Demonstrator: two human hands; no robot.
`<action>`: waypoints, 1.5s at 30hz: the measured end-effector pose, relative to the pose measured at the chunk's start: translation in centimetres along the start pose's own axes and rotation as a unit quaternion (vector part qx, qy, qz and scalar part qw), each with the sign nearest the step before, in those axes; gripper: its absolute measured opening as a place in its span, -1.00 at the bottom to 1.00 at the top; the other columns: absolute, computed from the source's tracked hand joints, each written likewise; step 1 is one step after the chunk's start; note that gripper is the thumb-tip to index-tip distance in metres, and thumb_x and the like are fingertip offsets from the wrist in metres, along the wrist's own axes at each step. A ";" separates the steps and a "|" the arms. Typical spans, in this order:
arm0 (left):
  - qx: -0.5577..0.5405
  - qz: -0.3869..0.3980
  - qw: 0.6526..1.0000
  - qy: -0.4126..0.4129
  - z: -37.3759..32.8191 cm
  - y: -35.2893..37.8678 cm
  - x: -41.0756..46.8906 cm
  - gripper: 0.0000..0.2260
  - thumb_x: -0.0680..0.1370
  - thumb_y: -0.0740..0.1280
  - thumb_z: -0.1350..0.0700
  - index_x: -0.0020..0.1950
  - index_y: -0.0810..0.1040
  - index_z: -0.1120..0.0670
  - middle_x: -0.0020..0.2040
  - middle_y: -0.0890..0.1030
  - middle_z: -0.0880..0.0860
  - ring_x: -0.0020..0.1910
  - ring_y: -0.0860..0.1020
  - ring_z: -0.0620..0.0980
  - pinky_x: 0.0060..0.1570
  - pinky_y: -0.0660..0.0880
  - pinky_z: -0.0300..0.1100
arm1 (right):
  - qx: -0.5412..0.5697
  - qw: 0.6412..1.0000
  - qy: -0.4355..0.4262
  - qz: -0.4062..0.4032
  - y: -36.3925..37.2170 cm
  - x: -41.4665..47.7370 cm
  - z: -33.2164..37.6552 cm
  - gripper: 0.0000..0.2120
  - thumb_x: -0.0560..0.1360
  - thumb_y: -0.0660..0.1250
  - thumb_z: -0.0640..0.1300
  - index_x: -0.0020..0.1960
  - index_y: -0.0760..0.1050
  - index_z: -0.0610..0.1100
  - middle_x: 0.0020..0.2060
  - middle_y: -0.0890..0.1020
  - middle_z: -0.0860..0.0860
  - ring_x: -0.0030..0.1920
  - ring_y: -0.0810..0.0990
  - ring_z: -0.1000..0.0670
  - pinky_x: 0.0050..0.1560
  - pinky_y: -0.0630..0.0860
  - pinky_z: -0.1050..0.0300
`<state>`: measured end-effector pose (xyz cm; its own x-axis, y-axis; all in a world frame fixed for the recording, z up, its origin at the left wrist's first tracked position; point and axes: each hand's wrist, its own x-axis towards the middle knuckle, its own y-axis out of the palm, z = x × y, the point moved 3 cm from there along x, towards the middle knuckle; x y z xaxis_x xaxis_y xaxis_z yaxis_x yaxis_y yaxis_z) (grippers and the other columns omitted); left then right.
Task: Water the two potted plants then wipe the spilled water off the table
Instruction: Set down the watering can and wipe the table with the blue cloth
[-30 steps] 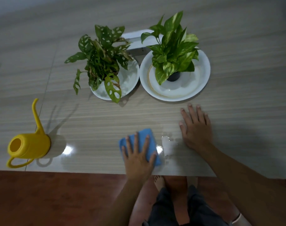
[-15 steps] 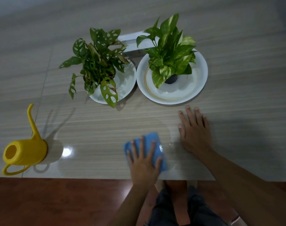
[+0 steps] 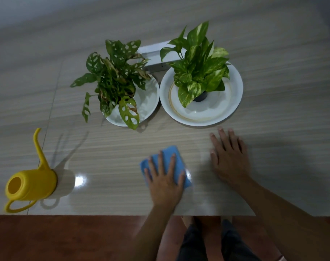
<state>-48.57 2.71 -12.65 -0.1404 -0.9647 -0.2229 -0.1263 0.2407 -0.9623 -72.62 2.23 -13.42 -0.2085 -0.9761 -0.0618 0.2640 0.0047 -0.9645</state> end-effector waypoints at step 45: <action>0.001 -0.006 0.998 0.063 -8.8 3.1 -7.3 -0.41 0.61 0.01 -0.35 0.64 0.11 -0.23 0.68 0.05 0.06 0.63 -0.02 0.28 0.50 0.10 0.35 | 0.009 0.999 -0.003 -0.044 -1.7 -1.8 -8.9 -0.48 0.60 0.11 0.07 0.55 0.24 0.11 0.58 0.19 0.05 0.58 0.11 -0.13 0.48 0.07 -0.17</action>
<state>-56.52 11.48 -12.61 -0.2621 -0.9463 -0.1891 -0.1273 0.2281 -0.9653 -81.06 5.95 -13.91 -0.2264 -0.9737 0.0249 0.2612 -0.0853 -0.9615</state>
